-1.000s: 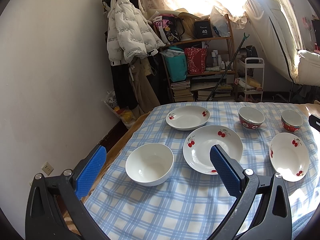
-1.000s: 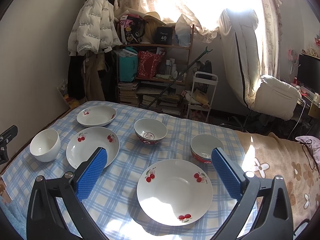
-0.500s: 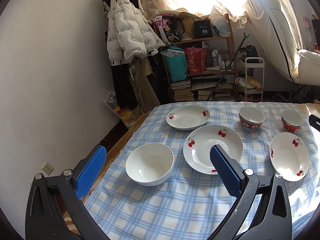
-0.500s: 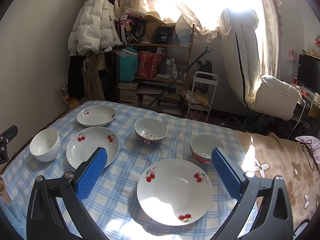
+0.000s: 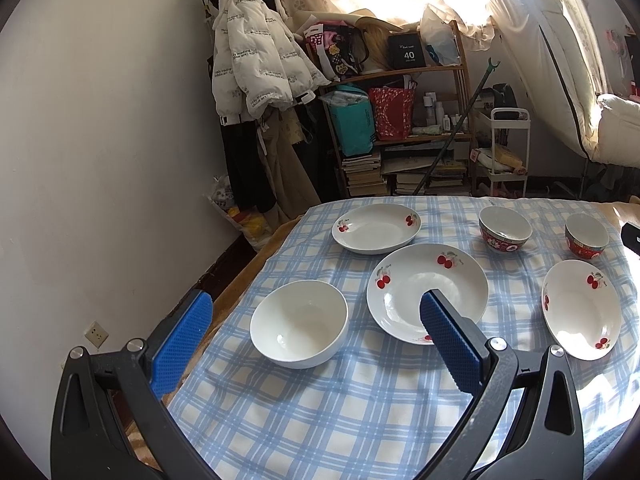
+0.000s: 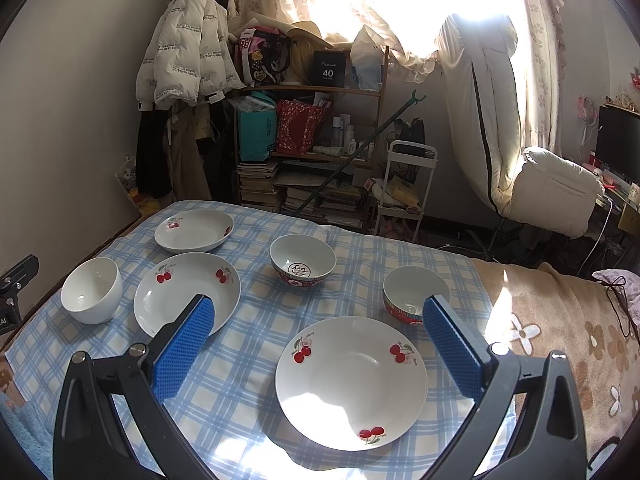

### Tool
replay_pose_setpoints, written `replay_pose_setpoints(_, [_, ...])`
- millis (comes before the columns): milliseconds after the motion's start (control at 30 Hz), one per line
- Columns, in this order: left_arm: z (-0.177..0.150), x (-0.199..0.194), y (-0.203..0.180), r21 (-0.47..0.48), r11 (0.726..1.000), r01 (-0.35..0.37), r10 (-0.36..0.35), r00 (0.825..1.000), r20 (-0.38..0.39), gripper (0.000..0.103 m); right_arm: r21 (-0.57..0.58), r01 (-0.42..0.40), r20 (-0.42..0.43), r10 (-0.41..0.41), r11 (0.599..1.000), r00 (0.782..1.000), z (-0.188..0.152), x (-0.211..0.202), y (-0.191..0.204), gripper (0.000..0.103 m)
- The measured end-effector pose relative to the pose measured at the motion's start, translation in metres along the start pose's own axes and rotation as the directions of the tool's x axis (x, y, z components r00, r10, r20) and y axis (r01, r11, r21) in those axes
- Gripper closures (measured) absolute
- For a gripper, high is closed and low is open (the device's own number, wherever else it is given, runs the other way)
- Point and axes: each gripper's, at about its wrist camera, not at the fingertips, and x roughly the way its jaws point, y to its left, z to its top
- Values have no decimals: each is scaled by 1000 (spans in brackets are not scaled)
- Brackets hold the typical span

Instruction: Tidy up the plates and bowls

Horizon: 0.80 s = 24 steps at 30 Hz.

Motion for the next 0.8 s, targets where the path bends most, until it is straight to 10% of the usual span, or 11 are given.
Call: replay_pose_setpoints(800, [70,88,4,38,999,24,-17,981,-191,1,-31,-82,-55,80,996,995,48,68,45,0])
